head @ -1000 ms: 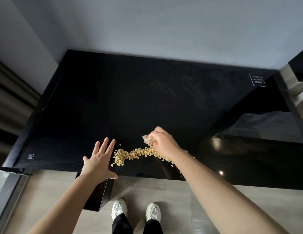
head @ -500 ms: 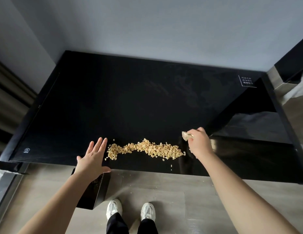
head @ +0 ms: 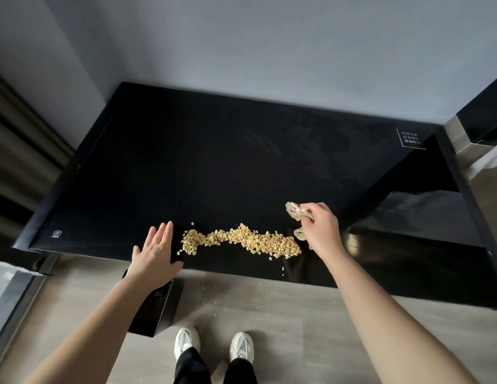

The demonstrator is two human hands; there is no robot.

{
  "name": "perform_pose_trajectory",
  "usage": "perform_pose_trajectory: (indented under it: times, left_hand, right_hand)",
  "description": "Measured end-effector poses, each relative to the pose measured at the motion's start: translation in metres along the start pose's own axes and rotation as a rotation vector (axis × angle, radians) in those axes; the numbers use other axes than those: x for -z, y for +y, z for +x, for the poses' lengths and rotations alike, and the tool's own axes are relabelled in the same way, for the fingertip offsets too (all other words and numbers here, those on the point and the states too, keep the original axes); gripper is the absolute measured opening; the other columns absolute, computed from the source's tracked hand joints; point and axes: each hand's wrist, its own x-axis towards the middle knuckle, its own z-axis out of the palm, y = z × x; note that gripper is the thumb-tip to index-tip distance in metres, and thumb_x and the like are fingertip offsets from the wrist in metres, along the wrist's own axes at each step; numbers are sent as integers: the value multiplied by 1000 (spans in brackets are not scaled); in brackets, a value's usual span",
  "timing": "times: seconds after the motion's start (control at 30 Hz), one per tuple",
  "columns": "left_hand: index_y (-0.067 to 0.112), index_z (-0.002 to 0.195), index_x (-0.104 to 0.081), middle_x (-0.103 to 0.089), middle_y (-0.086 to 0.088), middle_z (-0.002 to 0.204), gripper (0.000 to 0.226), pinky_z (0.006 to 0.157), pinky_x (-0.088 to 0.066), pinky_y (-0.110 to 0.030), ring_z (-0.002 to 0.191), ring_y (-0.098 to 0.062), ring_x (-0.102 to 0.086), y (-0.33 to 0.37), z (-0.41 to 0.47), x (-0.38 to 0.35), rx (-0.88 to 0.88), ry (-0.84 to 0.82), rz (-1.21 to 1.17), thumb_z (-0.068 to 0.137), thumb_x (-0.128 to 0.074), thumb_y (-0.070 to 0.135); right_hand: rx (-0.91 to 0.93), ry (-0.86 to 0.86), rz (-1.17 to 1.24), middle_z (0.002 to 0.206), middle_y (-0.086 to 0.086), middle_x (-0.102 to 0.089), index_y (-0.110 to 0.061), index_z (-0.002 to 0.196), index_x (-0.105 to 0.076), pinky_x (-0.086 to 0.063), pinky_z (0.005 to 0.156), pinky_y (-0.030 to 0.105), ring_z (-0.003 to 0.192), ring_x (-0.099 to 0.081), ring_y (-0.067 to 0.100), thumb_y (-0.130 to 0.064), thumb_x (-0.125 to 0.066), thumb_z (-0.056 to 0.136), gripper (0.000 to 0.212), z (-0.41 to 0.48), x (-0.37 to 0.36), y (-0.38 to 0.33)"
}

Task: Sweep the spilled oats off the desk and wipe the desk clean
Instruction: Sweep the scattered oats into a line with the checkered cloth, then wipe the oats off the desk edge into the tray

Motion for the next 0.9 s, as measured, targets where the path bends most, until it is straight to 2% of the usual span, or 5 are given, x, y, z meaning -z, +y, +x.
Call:
perform_pose_trajectory:
  times: [0.17, 0.27, 0.4, 0.63, 0.9]
  left_hand:
    - [19, 151, -21, -26, -4, 156, 74, 112, -33, -44, 143, -25, -25, 1, -32, 12, -53, 224, -213, 90, -61, 29]
    - [21, 137, -48, -50, 2, 137, 48, 90, -48, -27, 112, -17, -57, 0, -56, 33, -93, 349, -341, 91, -60, 24]
    - [25, 106, -66, -65, 13, 103, 20, 72, -43, -6, 89, 3, -60, -22, -91, 45, -86, 462, -563, 91, -60, 14]
    - [31, 81, -66, -69, 14, 77, 21, 63, -45, -16, 76, 3, -62, -130, -121, -7, 200, 405, -749, 87, -62, 11]
    - [27, 73, -66, -70, 5, 73, 20, 65, -52, -31, 70, -15, -67, -269, -62, -141, 551, 54, -849, 88, -57, 18]
  right_hand:
    - [82, -46, 271, 105, -3, -57, -13, 108, -67, -47, 63, 7, 90, -60, 4, 2, -54, 90, 27, -16, 5, -68]
    - [105, -133, 396, 105, -6, -60, -17, 108, -68, -47, 70, 8, 92, -59, -3, 0, -55, 89, 29, -33, -9, -107]
    - [113, -246, 493, 104, -11, -63, -23, 104, -69, -52, 78, 20, 97, -63, 6, 1, -54, 85, 35, -70, -38, -148]
    - [110, -426, 454, 100, -10, -65, -20, 101, -69, -47, 76, 11, 95, -63, 4, 6, -60, 83, 33, -154, -143, -179]
    - [-192, -506, 355, 90, -1, -69, -25, 91, -68, -57, 63, 29, 77, -66, 11, 2, -55, 76, 35, -192, -350, -122]
